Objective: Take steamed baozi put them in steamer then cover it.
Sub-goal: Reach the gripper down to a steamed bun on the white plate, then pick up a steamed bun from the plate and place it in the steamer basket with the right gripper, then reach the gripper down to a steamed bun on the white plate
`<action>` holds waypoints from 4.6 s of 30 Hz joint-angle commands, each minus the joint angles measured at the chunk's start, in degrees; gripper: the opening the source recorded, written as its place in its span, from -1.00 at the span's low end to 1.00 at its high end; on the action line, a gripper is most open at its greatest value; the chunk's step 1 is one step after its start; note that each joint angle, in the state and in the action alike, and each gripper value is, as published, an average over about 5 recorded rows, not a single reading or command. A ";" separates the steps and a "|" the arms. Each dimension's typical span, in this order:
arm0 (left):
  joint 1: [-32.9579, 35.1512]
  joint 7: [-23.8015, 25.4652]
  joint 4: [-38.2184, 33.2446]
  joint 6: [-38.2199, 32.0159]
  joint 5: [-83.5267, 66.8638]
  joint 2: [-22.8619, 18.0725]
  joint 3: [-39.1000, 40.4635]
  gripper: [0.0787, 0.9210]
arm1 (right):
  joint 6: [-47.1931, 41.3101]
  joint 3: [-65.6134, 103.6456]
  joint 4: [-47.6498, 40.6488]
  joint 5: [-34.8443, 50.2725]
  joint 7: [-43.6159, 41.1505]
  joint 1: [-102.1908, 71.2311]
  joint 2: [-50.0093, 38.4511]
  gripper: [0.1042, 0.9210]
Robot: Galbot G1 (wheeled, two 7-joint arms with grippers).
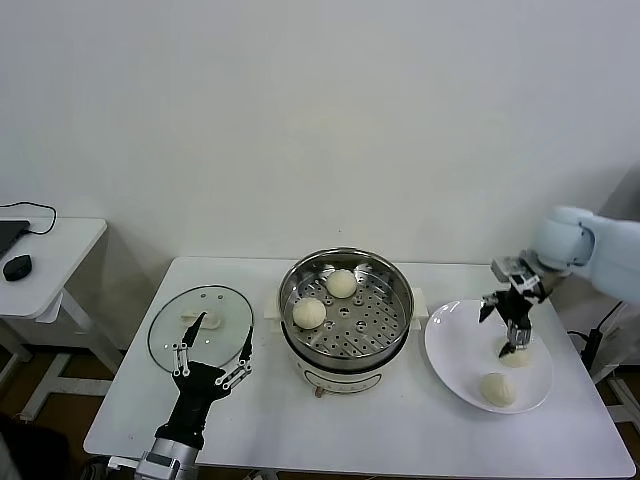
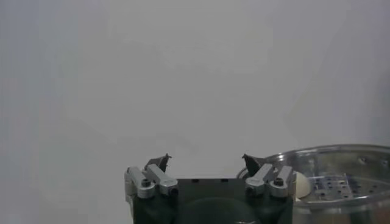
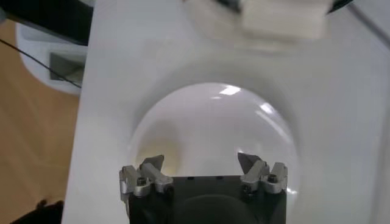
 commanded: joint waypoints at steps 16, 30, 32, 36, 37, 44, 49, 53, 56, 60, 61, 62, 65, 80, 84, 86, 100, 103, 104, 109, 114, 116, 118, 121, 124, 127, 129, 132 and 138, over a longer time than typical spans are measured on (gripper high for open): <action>0.54 -0.18 0.52 -0.35 1.25 -0.55 -0.19 0.77 | -0.04 10.59 -3.08 -5.24 2.79 -17.71 -1.49 0.76; 0.63 -0.21 0.64 -0.49 1.33 -0.85 -0.31 0.77 | -0.85 10.78 -3.47 -6.18 2.18 -17.84 -1.58 0.57; 0.67 -0.22 0.68 -0.53 1.33 -0.88 -0.31 0.77 | -0.85 10.89 -3.52 -6.23 2.21 -18.01 -1.52 0.54; 0.70 -0.26 0.66 -0.55 1.32 -0.91 -0.43 0.77 | -0.73 11.24 -3.44 -6.22 2.33 -17.94 -1.51 0.46; 0.70 -0.27 0.64 -0.55 1.31 -0.92 -0.47 0.77 | -0.66 11.26 -3.35 -6.21 2.32 -17.69 -1.55 0.43; 0.59 -0.29 0.42 -0.56 1.20 -0.79 -0.62 0.77 | 0.23 8.55 -1.99 -5.41 1.71 -12.15 -1.96 0.33; 0.41 -0.29 0.21 -0.59 1.07 -0.51 -0.61 0.77 | 2.26 6.77 -0.02 -4.64 -0.04 -3.95 -1.85 0.27; 0.34 -0.29 -0.11 -0.59 0.98 -0.19 -0.46 0.77 | 5.95 3.05 2.41 -4.31 -1.55 7.08 -0.27 0.23; 0.24 -0.30 -0.29 -0.61 0.85 0.06 -0.39 0.77 | 10.88 1.19 4.23 -3.75 -2.28 14.16 1.97 0.22; 0.22 -0.34 -0.52 -0.67 0.73 0.40 -0.26 0.77 | 18.59 0.09 6.76 -3.98 -2.50 21.94 6.34 0.22; 0.23 -0.35 -0.59 -0.68 0.70 0.48 -0.24 0.77 | 20.35 0.27 7.41 -4.22 -2.53 23.40 7.58 0.22; 0.25 -0.37 -0.66 -0.69 0.67 0.55 -0.21 0.77 | 22.10 0.56 8.12 -4.28 -2.53 24.67 9.07 0.22; 0.26 -0.39 -0.82 -0.67 0.63 0.66 -0.11 0.77 | 26.64 1.92 10.10 -4.10 -2.29 27.26 13.87 0.22; 0.73 -0.47 -1.19 -0.91 0.43 0.58 -0.63 0.77 | 35.29 5.24 17.93 -16.53 1.00 15.76 27.80 0.20; 0.75 -0.48 -1.27 -0.96 -0.06 0.60 -0.84 0.77 | 38.34 6.26 18.05 -22.76 1.75 11.18 28.27 0.21; 0.73 -0.49 -1.28 -1.08 -0.21 0.62 -0.96 0.77 | 39.93 7.19 17.04 -25.48 2.37 8.67 28.10 0.21; 0.36 -0.55 -0.57 -1.49 -0.88 0.03 -1.46 0.77 | 46.27 8.98 14.09 -32.38 5.95 1.48 27.41 0.22; 0.33 -0.55 -0.50 -1.50 -0.85 -0.03 -1.39 0.77 | 46.73 8.78 14.07 -32.67 5.96 1.13 27.42 0.22; 0.32 -0.55 -0.50 -1.49 -0.84 -0.03 -1.41 0.77 | 46.85 8.75 14.07 -32.77 5.97 0.96 27.44 0.22; 0.19 -0.56 -0.35 -1.50 -0.85 0.00 -1.57 0.77 | 47.15 8.80 13.77 -33.18 6.18 0.21 27.86 0.22; 0.05 -0.61 -0.11 -1.53 -0.87 -0.02 -1.79 0.77 | 47.40 8.96 13.34 -33.68 6.45 -0.59 28.26 0.27; 0.03 -0.62 -0.05 -1.53 -0.92 -0.04 -2.02 0.77 | 47.60 9.10 13.23 -33.89 6.57 -0.81 28.20 0.33; 0.00 -0.63 0.01 -1.52 -1.01 -0.11 -2.29 0.77 | 47.74 9.44 13.18 -34.02 6.63 -0.76 27.95 0.44; -0.05 -0.63 0.02 -1.46 -1.15 -0.23 -2.52 0.77 | 47.77 10.64 12.98 -33.99 6.63 -0.26 27.15 0.63; -0.05 -0.62 -0.01 -1.40 -1.16 -0.28 -2.40 0.77 | 47.49 12.69 12.37 -33.16 6.14 0.80 25.62 0.74; -0.08 -0.61 -0.03 -1.36 -1.12 -0.26 -2.17 0.77 | 45.74 14.79 11.43 -29.88 4.85 2.37 23.03 0.76; -0.14 -0.60 -0.05 -1.33 -1.11 -0.23 -2.06 0.77 | 42.97 15.91 10.47 -26.05 3.56 3.69 20.64 0.76; -0.32 -0.60 -0.01 -1.24 -1.09 -0.10 -1.92 0.77 | 36.80 16.00 8.06 -18.43 1.95 5.91 16.74 0.76; -0.76 -0.59 0.16 -0.90 -0.89 0.10 -1.18 0.77 | 22.45 13.91 -0.27 -6.22 -2.12 8.68 9.62 0.76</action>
